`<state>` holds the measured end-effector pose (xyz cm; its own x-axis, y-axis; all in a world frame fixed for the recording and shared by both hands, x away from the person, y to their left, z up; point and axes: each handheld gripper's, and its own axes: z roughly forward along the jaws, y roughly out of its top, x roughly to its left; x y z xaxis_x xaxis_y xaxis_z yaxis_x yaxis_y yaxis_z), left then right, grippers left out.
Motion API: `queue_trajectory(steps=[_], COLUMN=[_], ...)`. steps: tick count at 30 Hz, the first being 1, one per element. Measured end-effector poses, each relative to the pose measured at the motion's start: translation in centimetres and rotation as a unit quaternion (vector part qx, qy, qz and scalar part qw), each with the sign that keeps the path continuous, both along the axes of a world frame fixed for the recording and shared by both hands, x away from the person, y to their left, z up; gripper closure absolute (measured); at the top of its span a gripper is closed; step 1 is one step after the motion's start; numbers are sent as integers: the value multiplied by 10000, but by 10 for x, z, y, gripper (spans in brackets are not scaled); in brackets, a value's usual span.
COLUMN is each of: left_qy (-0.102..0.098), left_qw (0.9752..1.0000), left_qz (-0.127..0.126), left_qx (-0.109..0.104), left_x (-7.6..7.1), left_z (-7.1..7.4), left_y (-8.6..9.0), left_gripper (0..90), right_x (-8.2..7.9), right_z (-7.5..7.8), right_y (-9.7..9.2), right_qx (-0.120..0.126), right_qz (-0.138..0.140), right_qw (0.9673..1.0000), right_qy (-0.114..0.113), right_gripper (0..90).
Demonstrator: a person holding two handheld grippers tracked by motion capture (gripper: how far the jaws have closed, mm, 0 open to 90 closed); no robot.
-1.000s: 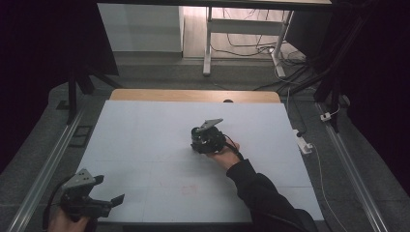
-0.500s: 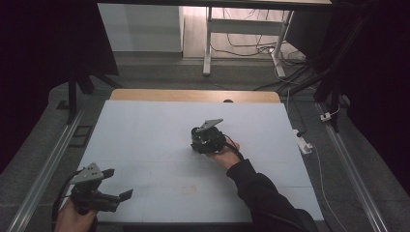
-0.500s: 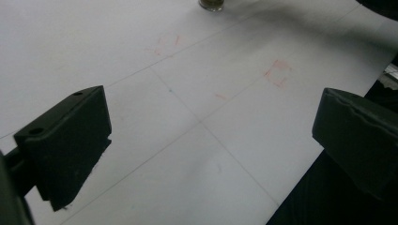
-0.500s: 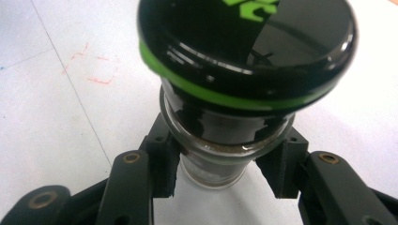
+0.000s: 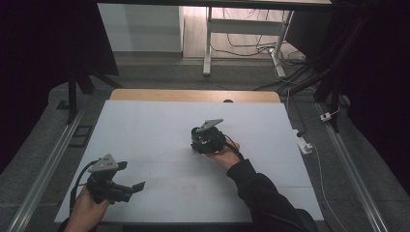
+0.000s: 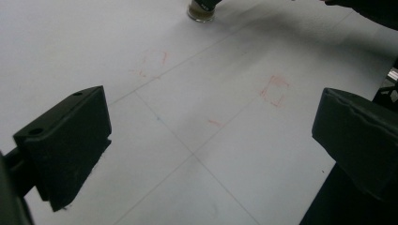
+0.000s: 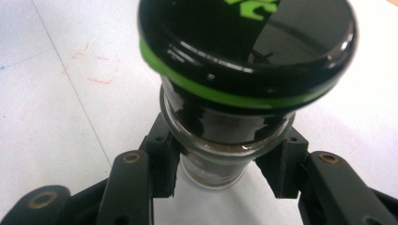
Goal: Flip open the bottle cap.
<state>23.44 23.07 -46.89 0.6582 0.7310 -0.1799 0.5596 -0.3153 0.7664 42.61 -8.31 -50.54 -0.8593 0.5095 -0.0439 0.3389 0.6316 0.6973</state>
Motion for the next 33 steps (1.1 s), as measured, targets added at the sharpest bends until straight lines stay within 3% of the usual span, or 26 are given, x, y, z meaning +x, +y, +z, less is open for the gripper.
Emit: queue_trajectory(steps=[5,10,22,33], left_qy=[64,1,-165,-202], left_qw=[9999,9998,9987,9970], left_qz=[-120,-115,-432,-745], left_qx=[-52,-169,221,45], left_x=[13,26,52,80], left_z=[1,6,10,12], left_y=[-8,-13,-47,-68], left_gripper=[0,0,0,0], right_x=[0,0,0,1], right_z=[0,0,0,0], right_y=[0,0,0,0], right_qx=[-3,-2,-10,-22], right_qz=[7,18,33,49], right_qw=[10000,10000,10000,10000], right_qy=[-4,-4,-4,-2], right_gripper=[528,528,527,528])
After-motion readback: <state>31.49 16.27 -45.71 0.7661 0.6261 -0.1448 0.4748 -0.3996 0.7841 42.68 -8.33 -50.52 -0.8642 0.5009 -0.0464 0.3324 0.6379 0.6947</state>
